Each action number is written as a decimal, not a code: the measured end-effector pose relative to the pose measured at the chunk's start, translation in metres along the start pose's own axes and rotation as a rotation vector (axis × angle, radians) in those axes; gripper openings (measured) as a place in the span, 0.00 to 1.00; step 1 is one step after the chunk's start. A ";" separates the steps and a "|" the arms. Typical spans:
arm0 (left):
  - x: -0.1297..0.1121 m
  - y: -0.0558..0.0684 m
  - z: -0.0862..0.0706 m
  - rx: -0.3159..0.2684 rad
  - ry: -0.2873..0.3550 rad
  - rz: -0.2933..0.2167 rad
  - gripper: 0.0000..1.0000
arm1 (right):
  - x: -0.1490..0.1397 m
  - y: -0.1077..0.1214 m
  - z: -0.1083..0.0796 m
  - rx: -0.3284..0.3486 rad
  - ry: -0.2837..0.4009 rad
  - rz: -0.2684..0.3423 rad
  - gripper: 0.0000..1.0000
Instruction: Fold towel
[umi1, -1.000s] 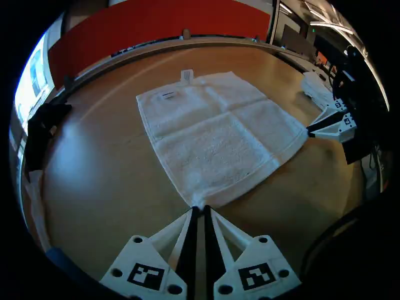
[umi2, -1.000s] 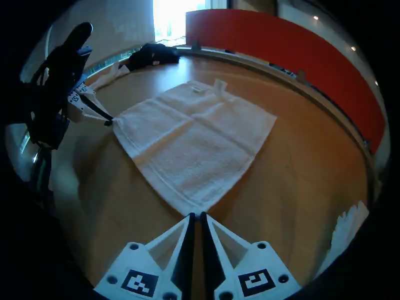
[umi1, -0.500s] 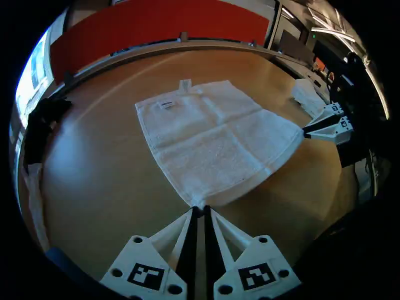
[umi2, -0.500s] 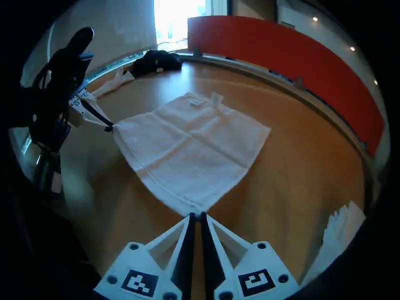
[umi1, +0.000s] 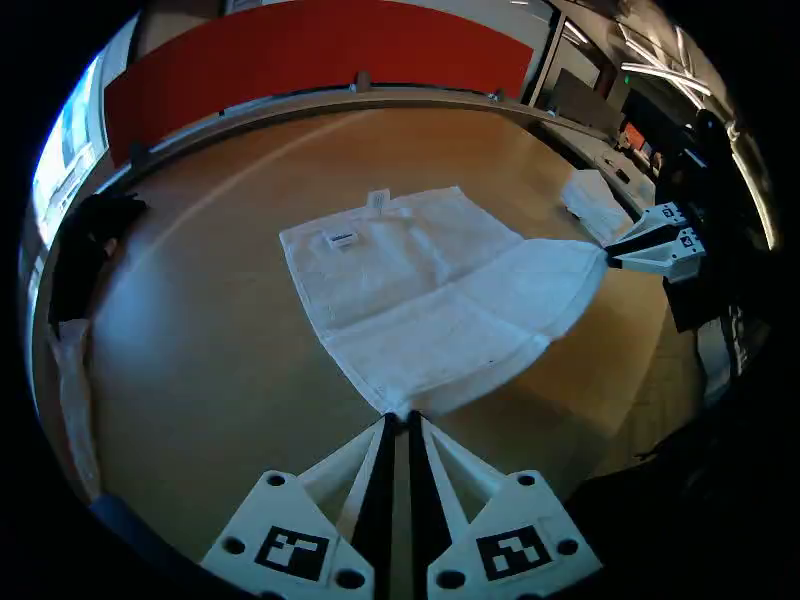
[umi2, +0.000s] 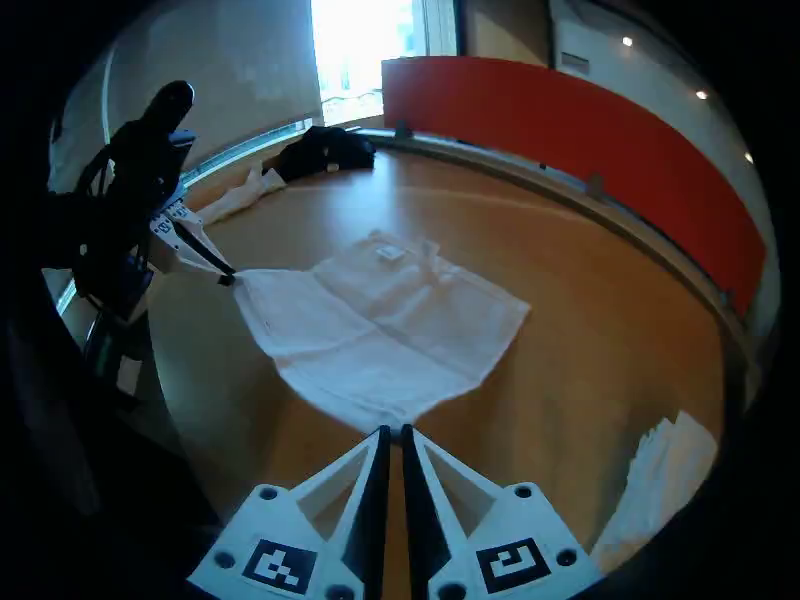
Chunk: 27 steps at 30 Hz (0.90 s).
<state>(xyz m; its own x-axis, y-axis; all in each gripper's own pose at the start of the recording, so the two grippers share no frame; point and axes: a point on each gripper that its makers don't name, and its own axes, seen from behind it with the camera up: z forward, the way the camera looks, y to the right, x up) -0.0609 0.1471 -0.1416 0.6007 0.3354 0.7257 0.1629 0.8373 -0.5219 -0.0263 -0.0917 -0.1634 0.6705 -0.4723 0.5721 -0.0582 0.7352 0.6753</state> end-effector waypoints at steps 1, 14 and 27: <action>0.001 0.001 -0.003 -0.003 0.000 -0.003 0.09 | 0.002 0.000 -0.002 0.000 0.002 -0.001 0.08; 0.014 0.004 -0.029 -0.026 0.003 -0.021 0.09 | 0.017 -0.005 -0.024 0.019 0.012 -0.006 0.08; 0.023 0.002 -0.033 -0.029 0.010 -0.027 0.09 | 0.028 0.000 -0.025 0.024 0.013 -0.017 0.08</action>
<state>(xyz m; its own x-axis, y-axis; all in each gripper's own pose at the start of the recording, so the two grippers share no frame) -0.0206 0.1426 -0.1408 0.6034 0.3082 0.7355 0.2019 0.8332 -0.5148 0.0110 -0.0922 -0.1589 0.6809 -0.4783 0.5546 -0.0641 0.7155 0.6957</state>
